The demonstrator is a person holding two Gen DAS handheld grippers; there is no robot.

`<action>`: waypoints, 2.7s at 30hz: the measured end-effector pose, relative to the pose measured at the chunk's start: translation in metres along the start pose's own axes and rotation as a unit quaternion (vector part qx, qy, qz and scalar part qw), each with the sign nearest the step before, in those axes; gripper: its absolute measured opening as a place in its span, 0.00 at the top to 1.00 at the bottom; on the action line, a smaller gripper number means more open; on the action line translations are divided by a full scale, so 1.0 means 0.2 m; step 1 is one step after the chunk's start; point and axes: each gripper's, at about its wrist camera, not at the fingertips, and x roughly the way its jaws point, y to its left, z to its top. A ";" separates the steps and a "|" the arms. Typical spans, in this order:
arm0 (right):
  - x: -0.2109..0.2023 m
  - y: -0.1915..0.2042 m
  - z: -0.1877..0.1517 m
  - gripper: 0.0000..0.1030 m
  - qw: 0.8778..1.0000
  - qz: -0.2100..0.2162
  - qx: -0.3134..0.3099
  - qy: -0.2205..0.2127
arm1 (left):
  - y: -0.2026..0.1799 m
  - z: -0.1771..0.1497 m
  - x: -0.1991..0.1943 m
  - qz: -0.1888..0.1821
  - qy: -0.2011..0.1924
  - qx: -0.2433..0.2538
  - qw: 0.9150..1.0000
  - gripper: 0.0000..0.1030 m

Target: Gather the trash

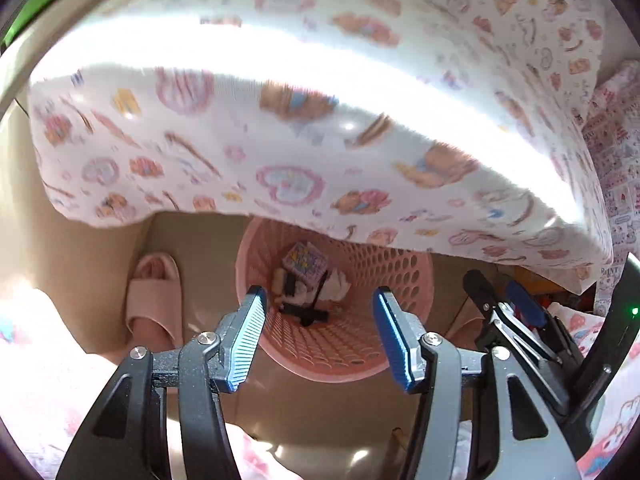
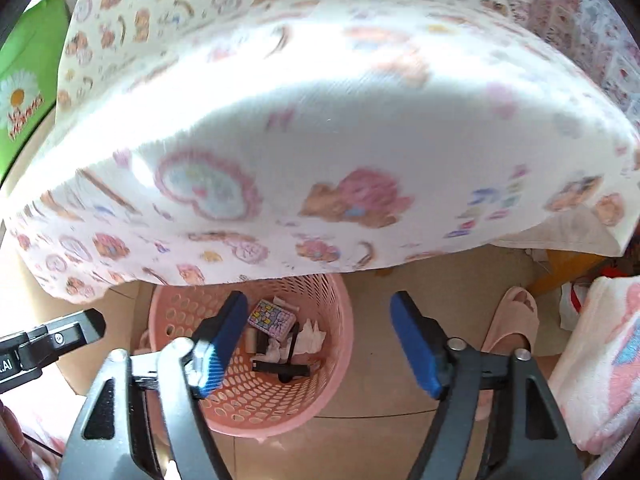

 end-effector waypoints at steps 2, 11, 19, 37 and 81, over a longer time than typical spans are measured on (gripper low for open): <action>-0.03 -0.01 0.02 0.23 1.000 0.004 -0.006 0.022 | -0.03 0.00 -0.07 0.007 -0.019 0.014 1.000 0.48; -0.39 0.06 0.06 0.14 0.997 0.038 -0.062 -0.031 | -0.12 -0.05 -0.41 0.056 -0.139 0.079 0.985 0.30; -0.65 0.10 0.04 0.11 0.989 0.028 -0.113 -0.089 | -0.10 -0.10 -0.68 0.061 -0.254 0.098 0.960 0.15; -0.89 0.09 0.06 0.00 0.975 0.000 -0.123 -0.185 | -0.11 -0.16 -0.82 0.047 -0.330 0.088 0.939 0.01; -0.89 0.07 0.07 0.00 0.978 0.009 -0.107 -0.181 | -0.07 -0.13 -0.74 0.060 -0.296 0.083 0.950 0.01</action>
